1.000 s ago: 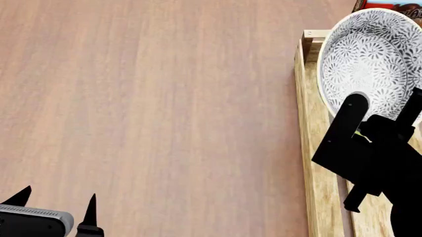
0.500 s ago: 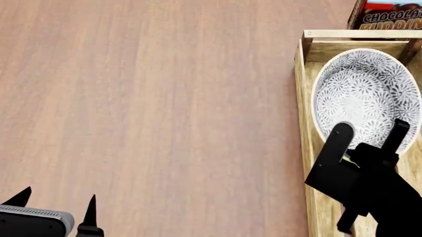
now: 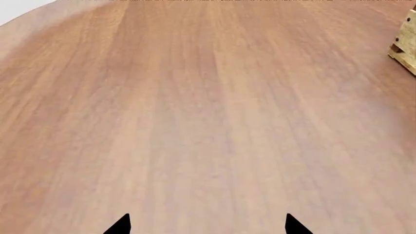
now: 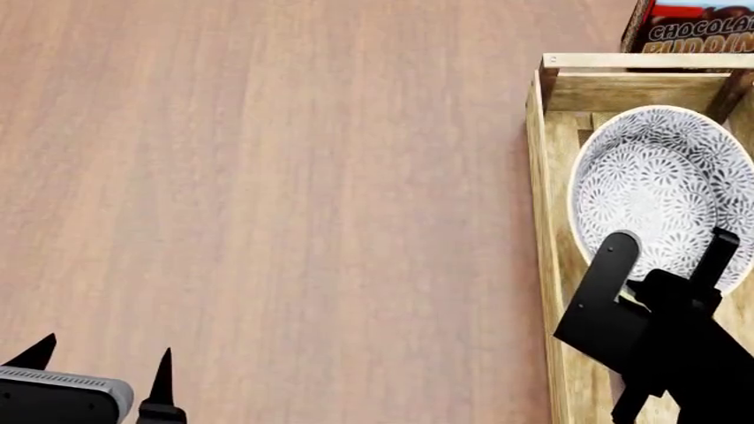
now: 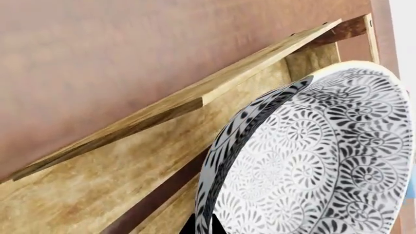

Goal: Pick up the bowl on the left and put it in the tray.

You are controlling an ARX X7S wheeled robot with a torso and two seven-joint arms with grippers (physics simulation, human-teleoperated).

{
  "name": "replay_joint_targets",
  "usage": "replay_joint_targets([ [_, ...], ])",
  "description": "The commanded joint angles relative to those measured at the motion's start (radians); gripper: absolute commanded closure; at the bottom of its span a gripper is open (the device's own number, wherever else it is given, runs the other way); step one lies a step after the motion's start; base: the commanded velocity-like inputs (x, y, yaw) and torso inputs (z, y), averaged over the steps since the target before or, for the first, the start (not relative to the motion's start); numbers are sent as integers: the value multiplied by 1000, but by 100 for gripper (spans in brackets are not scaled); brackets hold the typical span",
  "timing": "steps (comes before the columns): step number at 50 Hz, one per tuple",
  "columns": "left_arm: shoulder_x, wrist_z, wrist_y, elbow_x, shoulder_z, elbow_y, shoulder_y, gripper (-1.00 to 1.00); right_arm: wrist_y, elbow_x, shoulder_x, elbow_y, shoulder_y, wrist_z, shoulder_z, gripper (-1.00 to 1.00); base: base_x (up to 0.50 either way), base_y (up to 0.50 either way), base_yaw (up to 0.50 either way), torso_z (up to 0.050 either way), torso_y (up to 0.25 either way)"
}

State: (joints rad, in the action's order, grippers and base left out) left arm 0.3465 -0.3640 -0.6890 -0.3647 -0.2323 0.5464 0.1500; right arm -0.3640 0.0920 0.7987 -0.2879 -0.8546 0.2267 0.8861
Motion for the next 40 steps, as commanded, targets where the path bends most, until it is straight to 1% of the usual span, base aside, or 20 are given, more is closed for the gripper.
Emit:
replay_joint_targets([
  [1, -18, 31, 42, -8, 25, -17, -1, -100, 10, 40, -31, -28, -6, 23, -17, 100, 0, 0, 0, 0, 0],
  [12, -14, 27, 43, -12, 26, -15, -2, -100, 39, 44, -56, -84, -11, 22, -5, 100, 0, 0, 0, 0, 0],
  [20, -12, 24, 44, -14, 24, -15, -2, -100, 33, 45, -56, -83, -9, 23, -4, 100, 0, 0, 0, 0, 0],
  [21, -12, 23, 44, -14, 23, -14, -2, -100, 29, 47, -51, -72, -7, 22, -4, -100, 0, 0, 0, 0, 0],
  [36, -9, 20, 46, -20, 21, -15, -3, -100, 24, 49, -45, -58, -4, 23, -4, -100, 0, 0, 0, 0, 0],
  [40, -8, 18, 46, -20, 21, -14, -4, -100, 11, 46, -33, -25, 1, 27, -8, -100, 0, 0, 0, 0, 0],
])
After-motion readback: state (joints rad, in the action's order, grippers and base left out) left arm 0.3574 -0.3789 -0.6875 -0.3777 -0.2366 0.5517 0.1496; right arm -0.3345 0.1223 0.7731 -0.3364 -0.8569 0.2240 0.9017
